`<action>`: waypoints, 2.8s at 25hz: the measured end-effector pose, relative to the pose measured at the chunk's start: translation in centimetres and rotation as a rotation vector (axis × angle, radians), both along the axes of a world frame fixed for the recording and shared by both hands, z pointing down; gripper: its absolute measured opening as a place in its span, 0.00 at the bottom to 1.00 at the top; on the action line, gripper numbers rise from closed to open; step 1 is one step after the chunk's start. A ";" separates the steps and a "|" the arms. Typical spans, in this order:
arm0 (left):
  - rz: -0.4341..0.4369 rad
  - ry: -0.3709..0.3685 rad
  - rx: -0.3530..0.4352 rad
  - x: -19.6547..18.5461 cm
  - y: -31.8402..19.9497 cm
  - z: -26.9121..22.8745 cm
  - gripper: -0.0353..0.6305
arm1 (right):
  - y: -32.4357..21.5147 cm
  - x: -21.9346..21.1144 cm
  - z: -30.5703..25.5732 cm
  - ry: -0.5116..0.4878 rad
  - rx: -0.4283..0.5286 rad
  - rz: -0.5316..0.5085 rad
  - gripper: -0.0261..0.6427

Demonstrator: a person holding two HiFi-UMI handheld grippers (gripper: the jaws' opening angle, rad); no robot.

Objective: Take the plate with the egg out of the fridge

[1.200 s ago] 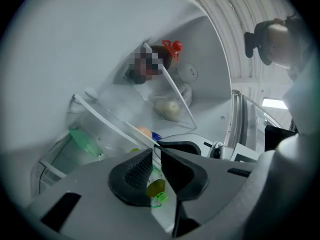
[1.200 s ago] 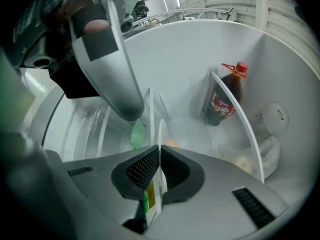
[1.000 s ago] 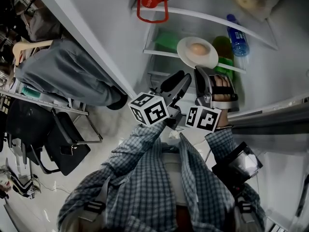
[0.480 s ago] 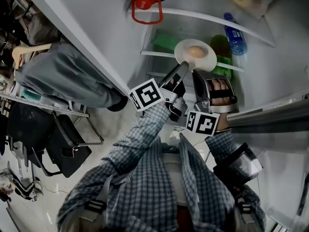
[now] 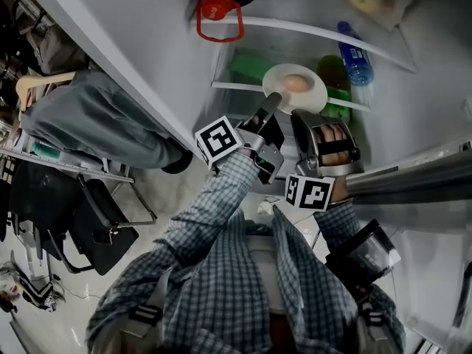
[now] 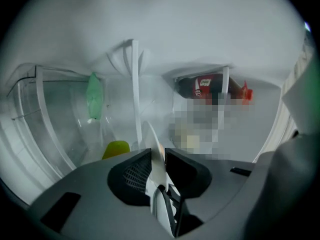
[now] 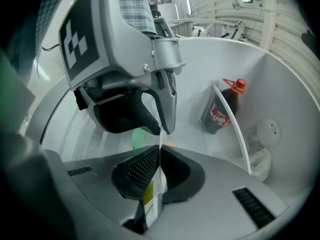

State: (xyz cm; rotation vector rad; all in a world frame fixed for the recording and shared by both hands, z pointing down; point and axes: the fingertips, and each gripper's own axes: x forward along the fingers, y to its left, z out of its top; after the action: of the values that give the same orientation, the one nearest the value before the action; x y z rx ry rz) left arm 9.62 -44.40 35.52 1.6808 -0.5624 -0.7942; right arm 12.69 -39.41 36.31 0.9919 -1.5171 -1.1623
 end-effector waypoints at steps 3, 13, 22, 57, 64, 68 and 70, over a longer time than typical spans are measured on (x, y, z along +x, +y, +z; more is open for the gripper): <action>-0.005 -0.008 -0.034 -0.2 -0.1 0.6 0.18 | 0.0 0.0 0.2 0.022 0.004 -0.009 0.07; -0.029 0.023 -0.065 -0.4 -0.3 0.7 0.17 | 1.6 0.8 0.0 0.017 -0.001 -0.004 0.07; -0.047 0.117 -0.071 -0.7 -0.4 0.3 0.17 | 2.3 4.3 -0.1 -1.145 -0.437 0.161 0.07; -0.049 0.129 -0.052 -1.2 -0.1 0.6 0.16 | -3.4 8.0 -0.6 -2.542 -0.881 0.065 0.14; -0.042 0.133 -0.052 -1.4 0.7 0.8 0.15 | -2.7 7.9 -0.9 -2.559 -0.864 0.083 0.11; -0.031 0.131 -0.052 -1.8 1.9 0.7 0.15 | -1.4 7.5 -0.9 -2.549 -0.859 0.089 0.11; -0.029 0.129 -0.051 -2.0 2.4 0.7 0.15 | -0.9 7.2 -1.0 -2.553 -0.858 0.087 0.11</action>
State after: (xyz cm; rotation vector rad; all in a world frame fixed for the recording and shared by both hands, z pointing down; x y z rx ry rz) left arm 7.58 -42.00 36.21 1.5654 -0.5142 -0.8948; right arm 19.89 -40.28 35.35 1.6172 -2.8623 1.9223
